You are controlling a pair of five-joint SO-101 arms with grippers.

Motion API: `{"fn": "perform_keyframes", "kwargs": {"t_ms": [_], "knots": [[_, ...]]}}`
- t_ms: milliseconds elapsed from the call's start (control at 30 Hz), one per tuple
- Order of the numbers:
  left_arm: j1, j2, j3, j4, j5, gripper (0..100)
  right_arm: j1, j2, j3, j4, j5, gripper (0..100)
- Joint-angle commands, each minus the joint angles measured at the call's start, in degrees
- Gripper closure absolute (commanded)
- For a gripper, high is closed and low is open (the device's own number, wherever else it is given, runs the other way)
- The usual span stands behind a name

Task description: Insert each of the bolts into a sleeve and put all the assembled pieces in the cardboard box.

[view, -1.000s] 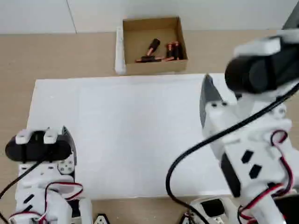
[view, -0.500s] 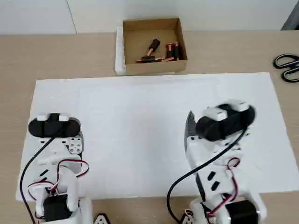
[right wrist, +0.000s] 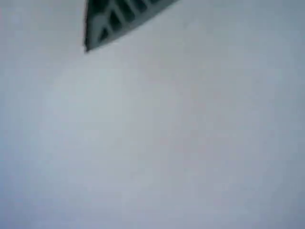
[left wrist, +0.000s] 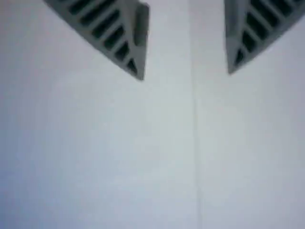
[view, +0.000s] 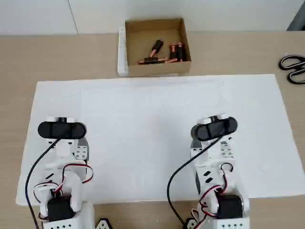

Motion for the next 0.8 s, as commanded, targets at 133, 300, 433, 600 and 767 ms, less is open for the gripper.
{"fn": "perform_keyframes", "kwargs": {"t_ms": [133,300,433,600,767], "knots": [[0.3,-0.6,2.1,5.1,0.0,89,0.6,-0.7,5.5,-1.3,0.5,84.7],[-0.1,-0.6,2.9,5.0,-0.1,89,0.6,-0.7,7.3,-2.7,0.4,84.7],[-0.1,-0.6,2.9,5.0,-0.2,89,0.6,-0.7,7.3,-2.9,0.5,84.7],[-0.1,-0.6,2.9,5.0,-0.2,89,0.6,-0.7,7.3,-2.9,0.5,84.7],[-0.1,-0.6,2.9,5.0,-0.2,89,0.6,-0.7,7.3,-2.9,0.5,84.7]]}}
